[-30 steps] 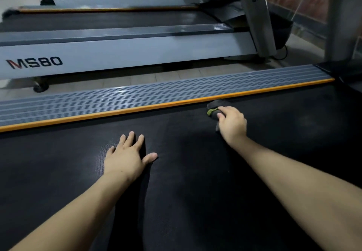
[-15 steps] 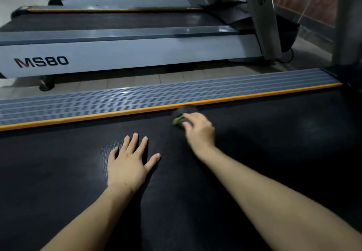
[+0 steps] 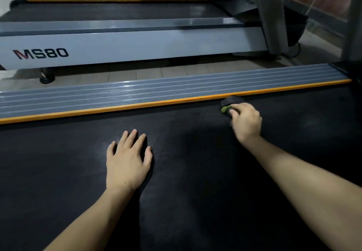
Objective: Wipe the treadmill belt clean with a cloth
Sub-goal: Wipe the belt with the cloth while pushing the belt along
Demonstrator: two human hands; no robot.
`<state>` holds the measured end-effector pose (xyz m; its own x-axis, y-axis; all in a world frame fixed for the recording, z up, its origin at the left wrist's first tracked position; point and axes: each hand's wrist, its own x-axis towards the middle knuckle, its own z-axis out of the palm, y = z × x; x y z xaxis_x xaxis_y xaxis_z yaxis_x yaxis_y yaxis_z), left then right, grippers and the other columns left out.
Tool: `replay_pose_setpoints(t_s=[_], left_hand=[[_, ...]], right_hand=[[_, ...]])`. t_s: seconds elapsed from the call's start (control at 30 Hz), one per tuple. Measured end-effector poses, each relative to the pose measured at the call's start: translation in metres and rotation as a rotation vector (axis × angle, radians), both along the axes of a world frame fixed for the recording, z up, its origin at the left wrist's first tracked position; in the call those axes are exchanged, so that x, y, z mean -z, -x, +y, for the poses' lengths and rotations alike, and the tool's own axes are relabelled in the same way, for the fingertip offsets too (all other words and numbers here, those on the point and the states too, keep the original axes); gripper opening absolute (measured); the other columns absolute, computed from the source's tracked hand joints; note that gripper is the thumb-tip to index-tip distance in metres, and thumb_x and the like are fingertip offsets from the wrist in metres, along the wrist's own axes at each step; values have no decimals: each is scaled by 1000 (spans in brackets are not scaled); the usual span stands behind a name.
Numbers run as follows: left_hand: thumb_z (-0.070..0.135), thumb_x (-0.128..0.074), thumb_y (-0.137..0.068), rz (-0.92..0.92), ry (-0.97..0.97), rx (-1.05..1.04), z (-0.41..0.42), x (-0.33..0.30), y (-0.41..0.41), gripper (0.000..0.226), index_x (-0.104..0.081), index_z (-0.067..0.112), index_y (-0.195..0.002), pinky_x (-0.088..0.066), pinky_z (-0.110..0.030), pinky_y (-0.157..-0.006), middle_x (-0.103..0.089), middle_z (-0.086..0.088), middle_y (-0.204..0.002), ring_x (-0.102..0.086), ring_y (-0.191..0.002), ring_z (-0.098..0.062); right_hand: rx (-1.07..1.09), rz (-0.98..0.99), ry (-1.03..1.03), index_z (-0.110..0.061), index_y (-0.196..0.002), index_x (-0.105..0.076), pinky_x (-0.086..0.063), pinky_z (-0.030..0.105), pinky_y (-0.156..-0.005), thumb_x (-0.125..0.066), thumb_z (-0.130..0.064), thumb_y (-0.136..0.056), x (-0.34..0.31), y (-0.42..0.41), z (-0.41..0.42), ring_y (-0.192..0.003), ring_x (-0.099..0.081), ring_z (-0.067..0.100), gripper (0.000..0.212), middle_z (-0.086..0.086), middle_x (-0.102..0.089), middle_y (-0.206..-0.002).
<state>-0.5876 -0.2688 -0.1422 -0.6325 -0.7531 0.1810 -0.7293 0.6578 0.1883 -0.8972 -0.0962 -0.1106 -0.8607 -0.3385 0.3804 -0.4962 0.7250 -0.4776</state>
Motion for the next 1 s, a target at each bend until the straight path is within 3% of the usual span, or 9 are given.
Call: replay_pose_setpoints(t_s=[0.17,0.3,0.4,0.47,0.57,0.67,0.83,0.93,1.0], left_hand=[[48,-44,-99,13,17,-30,0,1,-1,46,-56,31,-140,-20,-46,-121,-44,6,-157,-29,-150,-13],[47,-40,-100,8,21,-21,-3,3,-4,46,-58,31,-138,-24,-48,-120,-46,5,-155,-30,-150,-14],[47,-41,-100,10,23,-19,-3,3,-3,45,-59,31,-138,-24,-47,-120,-47,4,-155,-31,-150,-14],[46,-45,-99,12,14,-27,-2,2,-1,44,-59,29,-137,-23,-47,-121,-46,4,-155,-31,-150,-14],[45,-47,-98,22,14,-25,-1,1,0,44,-59,27,-136,-23,-46,-121,-47,3,-155,-31,-150,-15],[45,-45,-98,44,30,-23,-1,2,-1,44,-60,26,-136,-26,-45,-121,-49,3,-153,-33,-149,-16],[46,-37,-93,58,70,20,-1,3,-6,53,-63,23,-133,-32,-42,-117,-55,2,-148,-40,-146,-15],[47,-38,-94,60,62,18,-2,2,-6,50,-64,25,-131,-30,-43,-118,-55,2,-148,-39,-146,-16],[45,-40,-95,53,47,17,-2,1,-3,45,-64,26,-128,-30,-43,-117,-55,2,-148,-38,-146,-16]], right_hand=[[-327,-57,121,-24,-97,-79,-46,29,-77,-75,-24,-82,10,-116,-115,-93,-65,22,15,-5,-71,-105],[-616,64,75,-19,-99,-79,-47,30,-88,-74,-17,-84,8,-121,-117,-98,-63,24,16,2,-70,-111],[-481,259,95,-14,-91,-79,-42,20,-90,-78,-6,-77,9,-41,-55,-93,-61,19,17,9,-73,-100],[-225,188,68,-15,-100,-78,-43,25,-96,-75,-13,-84,9,8,-7,-100,-65,24,17,8,-72,-109],[-6,56,80,-16,-104,-78,-50,33,-88,-72,-20,-85,11,6,-2,-99,-68,30,21,6,-72,-109],[-161,8,236,-17,-92,-80,-42,20,-81,-78,-14,-78,9,-68,-71,-88,-69,27,15,4,-73,-98],[-603,19,117,-22,-105,-77,-52,34,-87,-73,-20,-86,17,-137,-108,-97,-64,30,20,3,-69,-115],[-564,232,85,-21,-104,-77,-52,34,-88,-70,-18,-87,18,-63,-61,-95,-66,28,19,4,-69,-112],[-327,256,70,-19,-103,-76,-50,35,-90,-68,-18,-88,17,-2,-12,-97,-66,28,17,4,-70,-109]])
